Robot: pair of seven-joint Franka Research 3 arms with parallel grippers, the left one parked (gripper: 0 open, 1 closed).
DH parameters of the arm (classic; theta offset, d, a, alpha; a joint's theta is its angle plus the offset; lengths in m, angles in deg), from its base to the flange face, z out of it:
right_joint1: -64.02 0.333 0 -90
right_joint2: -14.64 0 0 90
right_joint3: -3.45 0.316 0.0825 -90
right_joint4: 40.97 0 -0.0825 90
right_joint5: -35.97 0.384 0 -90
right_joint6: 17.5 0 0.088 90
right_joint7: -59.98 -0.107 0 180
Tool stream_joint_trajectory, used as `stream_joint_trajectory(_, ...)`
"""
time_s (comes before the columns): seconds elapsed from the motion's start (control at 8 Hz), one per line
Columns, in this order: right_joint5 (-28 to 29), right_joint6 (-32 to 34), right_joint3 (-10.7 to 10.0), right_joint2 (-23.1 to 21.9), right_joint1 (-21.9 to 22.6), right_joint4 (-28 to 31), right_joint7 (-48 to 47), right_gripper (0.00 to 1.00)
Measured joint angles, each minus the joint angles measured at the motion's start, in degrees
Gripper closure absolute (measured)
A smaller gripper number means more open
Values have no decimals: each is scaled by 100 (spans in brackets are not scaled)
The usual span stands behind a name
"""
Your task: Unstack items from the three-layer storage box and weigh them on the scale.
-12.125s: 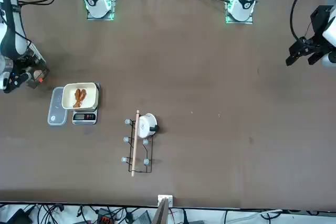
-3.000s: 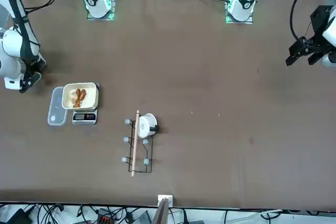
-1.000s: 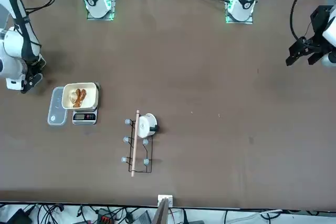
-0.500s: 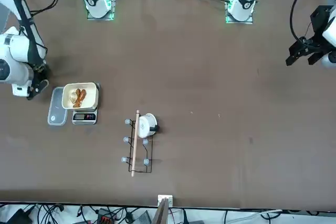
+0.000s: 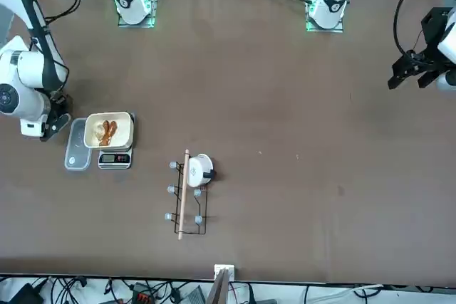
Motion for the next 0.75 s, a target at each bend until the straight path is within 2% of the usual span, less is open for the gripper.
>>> stream_joint_trajectory(0.12, 7, 0, 29, 7, 7, -32, -1, 78)
stream_joint_trajectory(0.38, 132, 314, 154, -6, 46, -210, -23, 42)
stream_joint_trajectory(0.62, 479, 1313, 350, -123, 61, -622, -2, 3)
stream_joint_trajectory(0.75, 513, 1666, 380, -272, 56, -748, 141, 0)
